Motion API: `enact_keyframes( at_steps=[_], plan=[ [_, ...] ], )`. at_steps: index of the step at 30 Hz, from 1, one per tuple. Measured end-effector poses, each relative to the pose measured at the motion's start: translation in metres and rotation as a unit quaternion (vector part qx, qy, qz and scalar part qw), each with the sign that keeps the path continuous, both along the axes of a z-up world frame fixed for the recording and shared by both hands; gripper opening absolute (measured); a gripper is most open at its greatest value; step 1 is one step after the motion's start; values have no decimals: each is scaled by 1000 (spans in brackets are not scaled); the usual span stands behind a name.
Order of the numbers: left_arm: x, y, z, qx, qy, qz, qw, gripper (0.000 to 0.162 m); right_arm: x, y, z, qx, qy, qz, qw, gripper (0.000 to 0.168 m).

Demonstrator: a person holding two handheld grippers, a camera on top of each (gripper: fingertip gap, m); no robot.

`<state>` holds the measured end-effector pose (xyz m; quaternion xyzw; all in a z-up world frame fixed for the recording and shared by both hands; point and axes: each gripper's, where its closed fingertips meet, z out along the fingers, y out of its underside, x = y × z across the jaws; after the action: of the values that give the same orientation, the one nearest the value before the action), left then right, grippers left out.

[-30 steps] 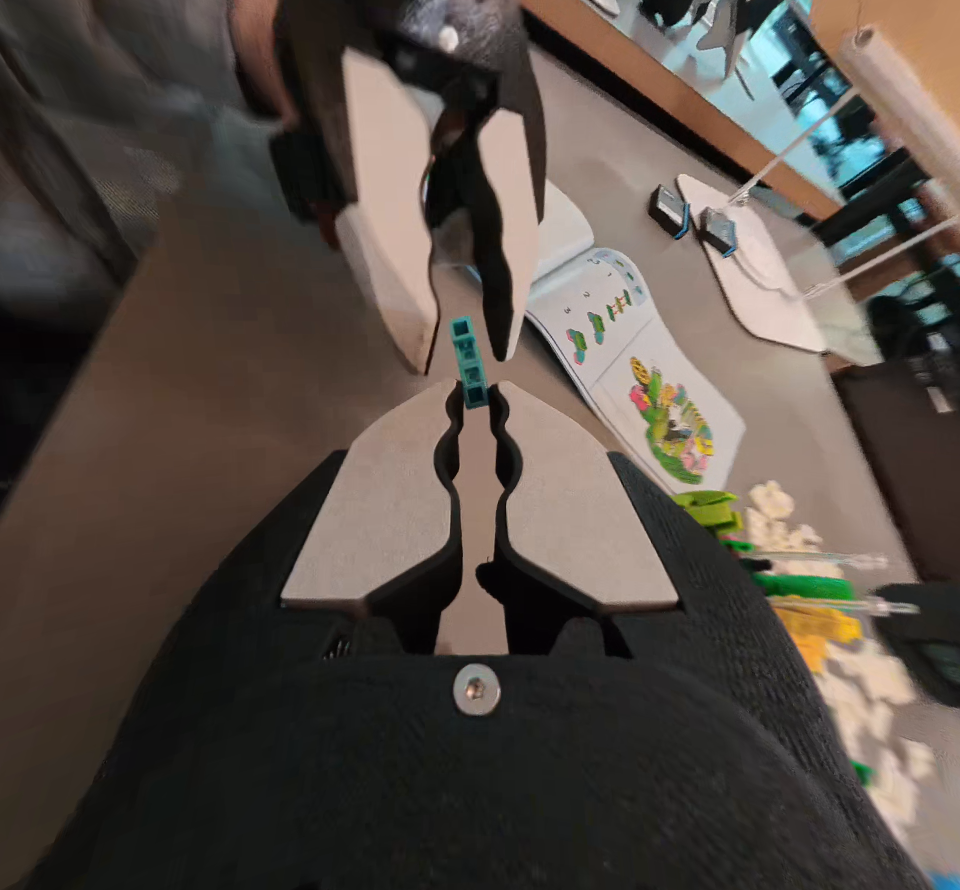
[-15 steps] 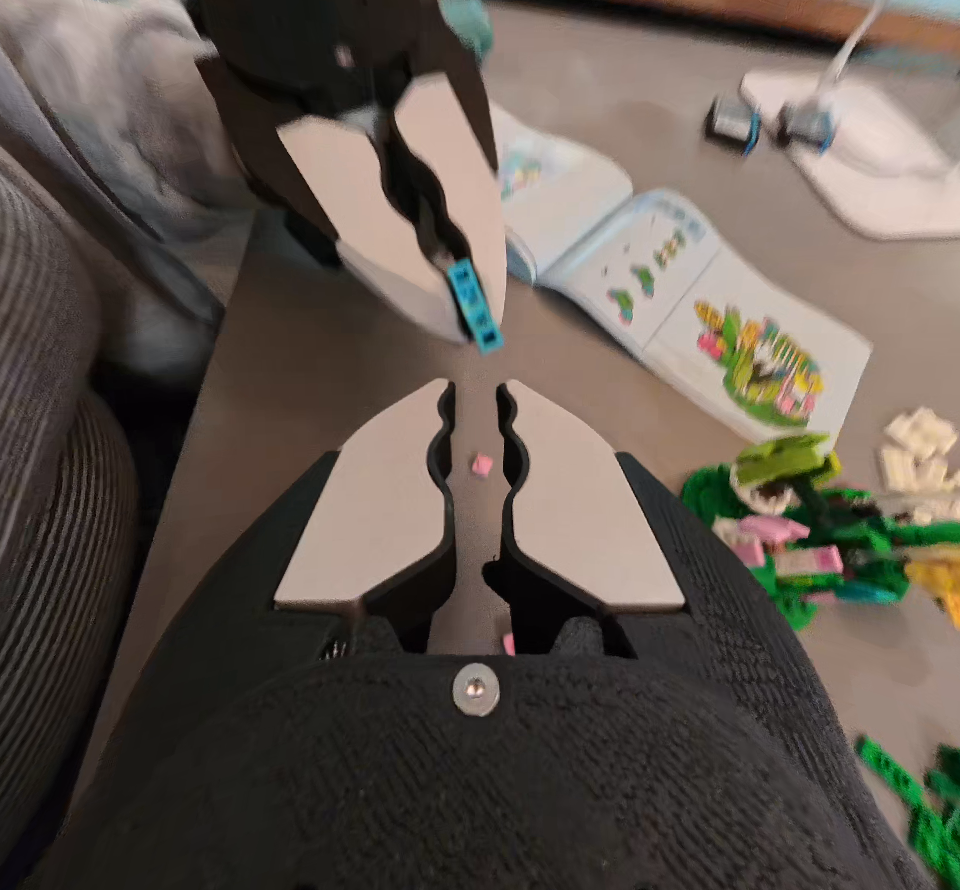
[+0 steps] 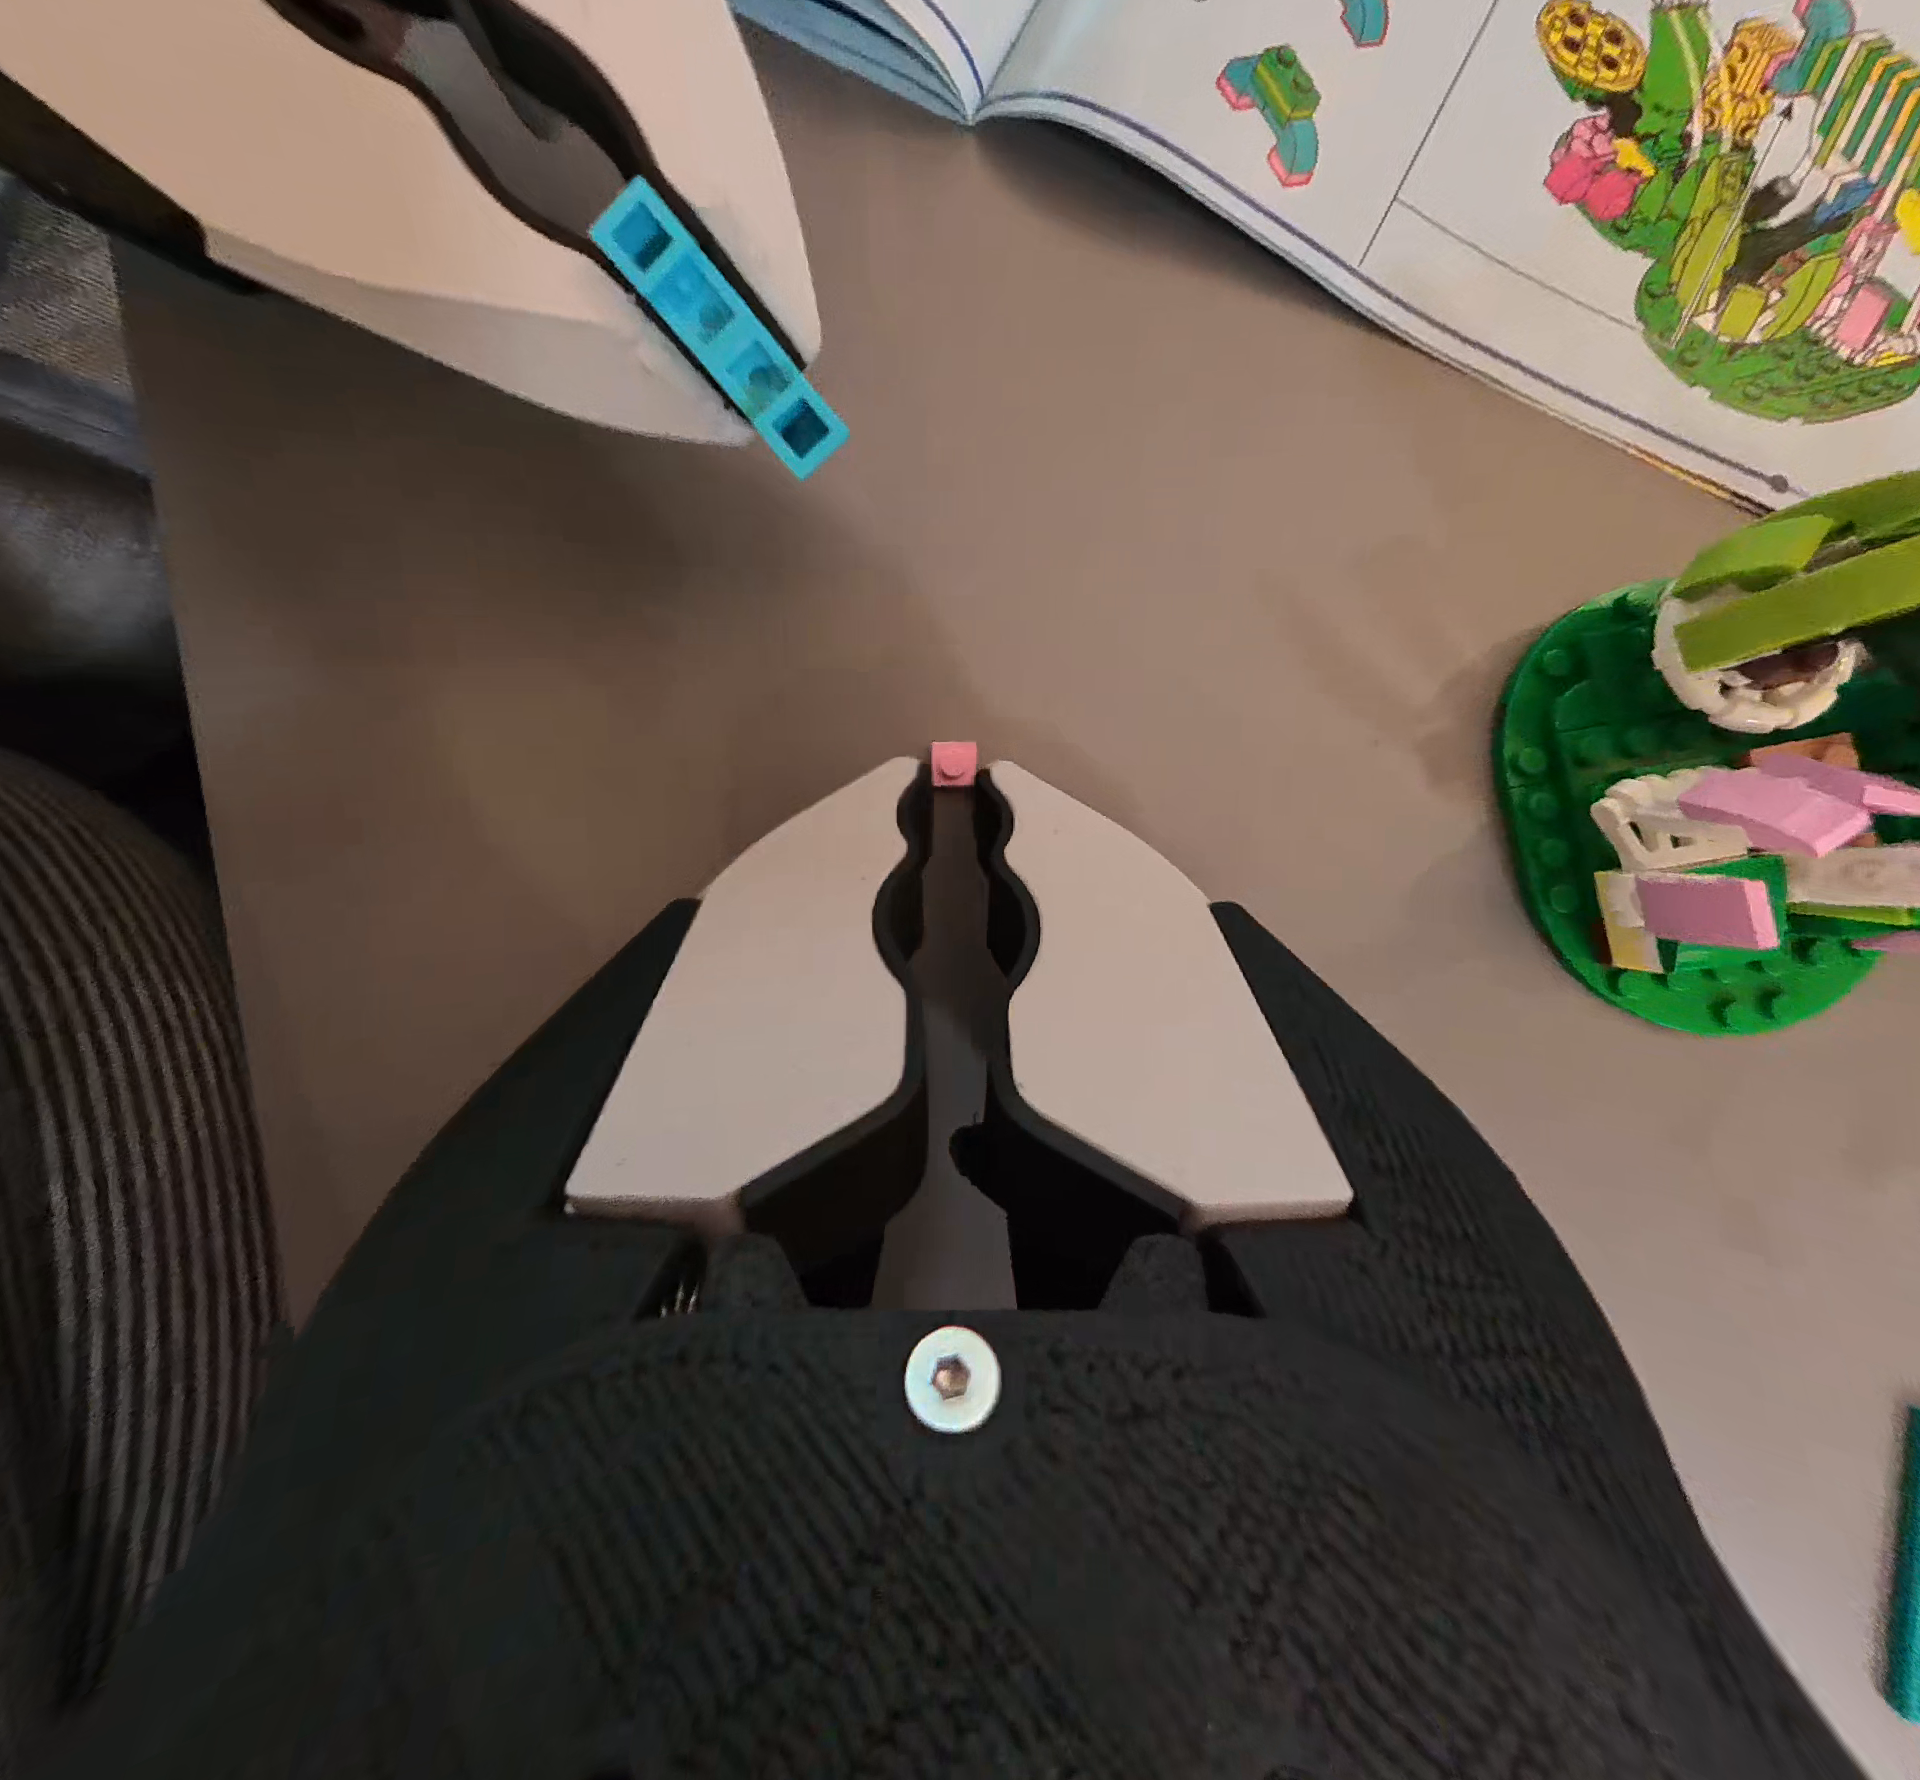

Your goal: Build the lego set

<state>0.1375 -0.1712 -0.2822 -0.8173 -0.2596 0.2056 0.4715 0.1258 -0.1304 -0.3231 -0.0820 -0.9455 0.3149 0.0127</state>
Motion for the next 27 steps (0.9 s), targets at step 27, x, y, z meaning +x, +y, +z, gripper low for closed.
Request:
enact_keyframes(
  at_steps=[27],
  plan=[
    [14, 17, 37, 282, -200, -52, 937, 7, 11, -32, 107, -43, 755, 392, 523, 6]
  ],
)
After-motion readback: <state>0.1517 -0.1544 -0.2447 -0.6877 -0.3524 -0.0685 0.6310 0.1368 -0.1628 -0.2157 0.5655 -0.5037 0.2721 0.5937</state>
